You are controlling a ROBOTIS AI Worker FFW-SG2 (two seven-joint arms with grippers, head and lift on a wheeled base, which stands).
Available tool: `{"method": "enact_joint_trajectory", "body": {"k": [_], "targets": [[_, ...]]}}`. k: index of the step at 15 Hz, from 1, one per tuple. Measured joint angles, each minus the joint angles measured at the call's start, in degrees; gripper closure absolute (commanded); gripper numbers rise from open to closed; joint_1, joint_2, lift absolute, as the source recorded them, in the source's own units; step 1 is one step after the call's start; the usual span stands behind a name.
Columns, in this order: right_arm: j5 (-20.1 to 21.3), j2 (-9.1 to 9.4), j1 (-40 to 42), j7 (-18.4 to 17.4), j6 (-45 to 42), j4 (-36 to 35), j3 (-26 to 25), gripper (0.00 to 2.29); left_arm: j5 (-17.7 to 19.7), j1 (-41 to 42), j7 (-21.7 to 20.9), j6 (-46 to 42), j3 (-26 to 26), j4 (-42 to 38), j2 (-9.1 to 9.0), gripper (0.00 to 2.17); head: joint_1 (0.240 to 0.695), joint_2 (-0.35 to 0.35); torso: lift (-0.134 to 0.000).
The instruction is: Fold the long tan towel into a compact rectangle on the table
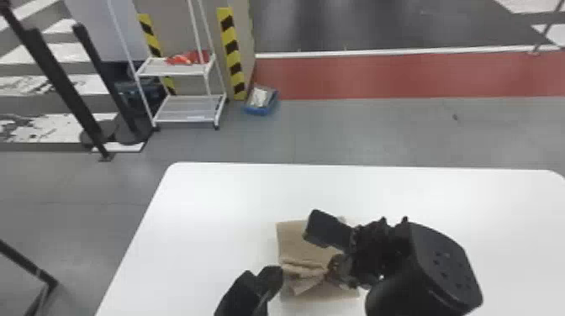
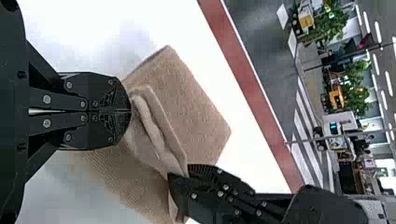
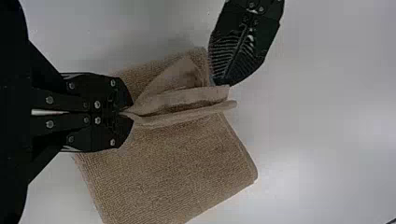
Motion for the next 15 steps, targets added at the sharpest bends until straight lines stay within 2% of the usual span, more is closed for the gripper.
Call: {"method": "enact_joint_trajectory", "body": {"k": [5, 6, 7, 8, 9, 12, 14, 15], "targets": [[-0.64, 0.00, -0.39, -1.33, 0.50, 1.11, 0.67, 1.34, 1.48, 1.52, 1.14, -4.19, 5.75, -1.42, 0.05, 1.90, 0.695, 0.208, 0.000], [-1.35, 0.00, -0.43, -1.67, 0.84, 1.23, 0.60, 1.11, 1.93, 1.41, 1.17, -4.54, 6.13, -1.27, -0.09, 1.90, 0.695, 0.215, 0.000], [-1.84, 0.00, -0.48, -2.15, 1.34, 1.46, 0.52, 0.59, 2.17, 1.28, 1.23, -4.66, 6.24, -1.15, -0.23, 1.90, 0.695, 0.214, 0.000], [-2.21, 0.00, -0.53, -2.68, 1.83, 1.69, 0.47, 0.16, 2.27, 1.17, 1.24, -4.78, 6.27, -0.91, -0.37, 1.90, 0.695, 0.212, 0.000], [-2.42, 0.00, -0.52, -2.86, 2.30, 1.77, 0.45, 0.05, 2.33, 1.07, 1.25, -5.21, 6.27, -0.63, -0.46, 1.90, 0.695, 0.210, 0.000], [-4.35, 0.00, 0.43, -2.26, 3.78, -0.43, -0.86, 0.04, 3.02, 0.97, 1.30, -6.80, 6.27, -0.18, -0.51, 1.90, 0.695, 0.206, 0.000], [-8.54, 0.00, 1.73, -1.85, 4.76, -5.26, -3.77, 0.04, 3.46, 0.92, 2.06, -9.40, 6.27, 0.37, -0.51, 1.90, 0.695, 0.206, 0.000], [-12.06, 0.00, 2.70, -1.74, 5.42, -8.57, -6.38, 0.04, 3.72, 0.84, 2.24, -10.39, 6.33, 0.52, -0.51, 1.89, 0.695, 0.205, 0.000]]}}
